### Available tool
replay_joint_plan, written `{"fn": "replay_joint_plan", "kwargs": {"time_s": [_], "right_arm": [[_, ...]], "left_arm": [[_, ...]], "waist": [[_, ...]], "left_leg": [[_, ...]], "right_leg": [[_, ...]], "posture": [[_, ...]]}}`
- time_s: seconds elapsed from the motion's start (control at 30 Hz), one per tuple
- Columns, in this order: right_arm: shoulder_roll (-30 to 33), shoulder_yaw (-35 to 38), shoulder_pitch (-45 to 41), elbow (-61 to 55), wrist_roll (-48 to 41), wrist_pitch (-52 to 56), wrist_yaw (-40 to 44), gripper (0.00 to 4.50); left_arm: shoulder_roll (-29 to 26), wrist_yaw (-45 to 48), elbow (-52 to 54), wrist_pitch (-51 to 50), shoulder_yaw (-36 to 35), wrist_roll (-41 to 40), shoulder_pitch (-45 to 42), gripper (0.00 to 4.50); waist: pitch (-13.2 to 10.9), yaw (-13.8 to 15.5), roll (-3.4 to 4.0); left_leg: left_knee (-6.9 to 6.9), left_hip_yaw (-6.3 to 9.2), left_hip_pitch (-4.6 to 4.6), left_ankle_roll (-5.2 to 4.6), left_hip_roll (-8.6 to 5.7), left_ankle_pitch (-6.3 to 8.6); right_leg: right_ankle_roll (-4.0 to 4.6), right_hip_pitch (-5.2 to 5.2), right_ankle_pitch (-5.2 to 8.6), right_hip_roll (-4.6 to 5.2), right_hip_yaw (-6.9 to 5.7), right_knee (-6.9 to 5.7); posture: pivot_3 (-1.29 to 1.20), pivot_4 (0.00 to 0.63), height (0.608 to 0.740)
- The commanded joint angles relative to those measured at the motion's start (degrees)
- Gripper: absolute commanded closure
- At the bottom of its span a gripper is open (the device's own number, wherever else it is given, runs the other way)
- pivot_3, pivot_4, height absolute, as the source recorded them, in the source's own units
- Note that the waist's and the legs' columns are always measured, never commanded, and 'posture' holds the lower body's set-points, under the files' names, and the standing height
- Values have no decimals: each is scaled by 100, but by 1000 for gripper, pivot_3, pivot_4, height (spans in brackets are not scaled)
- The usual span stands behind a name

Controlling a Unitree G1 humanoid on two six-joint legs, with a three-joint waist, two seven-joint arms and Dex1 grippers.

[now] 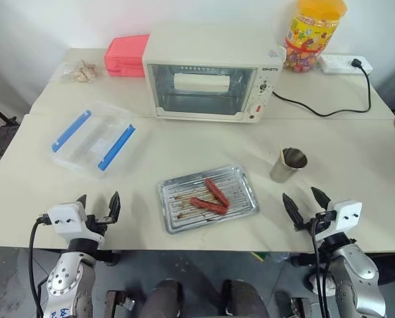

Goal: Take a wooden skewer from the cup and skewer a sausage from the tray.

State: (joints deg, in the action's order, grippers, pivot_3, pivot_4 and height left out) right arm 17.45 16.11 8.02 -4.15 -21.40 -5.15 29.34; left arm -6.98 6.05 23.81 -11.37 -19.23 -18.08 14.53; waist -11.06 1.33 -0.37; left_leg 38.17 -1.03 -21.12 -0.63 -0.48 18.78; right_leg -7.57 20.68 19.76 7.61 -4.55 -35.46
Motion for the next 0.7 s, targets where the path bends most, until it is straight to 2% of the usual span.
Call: {"fn": "replay_joint_plan", "kwargs": {"time_s": [0.03,0.27,0.43,0.7], "right_arm": [[-10,20,-11,-26,-7,-185,39,0],[54,-9,-52,36,-85,-186,240,0],[186,0,-39,31,-91,-198,470,0],[796,-160,244,-32,-279,-232,1597,0]], "left_arm": [[-61,25,142,72,-63,-33,21,25],[-129,218,184,29,-68,-205,69,25],[-377,589,285,-53,-106,-430,293,25],[-1478,2102,472,-58,83,-726,923,25]], "waist": [[0,0,0],[0,-1,0],[0,-6,0],[0,-13,2]], "left_leg": [[0,0,0,0,0,0],[0,0,0,0,0,0],[0,0,1,1,1,1],[0,3,1,-1,5,2]], "right_leg": [[0,0,0,0,0,0],[0,0,0,0,0,0],[0,1,0,-1,5,0],[4,-6,0,0,16,15]], "posture": [[0,150,740],[0,150,740],[0,150,740],[0,150,740]]}}
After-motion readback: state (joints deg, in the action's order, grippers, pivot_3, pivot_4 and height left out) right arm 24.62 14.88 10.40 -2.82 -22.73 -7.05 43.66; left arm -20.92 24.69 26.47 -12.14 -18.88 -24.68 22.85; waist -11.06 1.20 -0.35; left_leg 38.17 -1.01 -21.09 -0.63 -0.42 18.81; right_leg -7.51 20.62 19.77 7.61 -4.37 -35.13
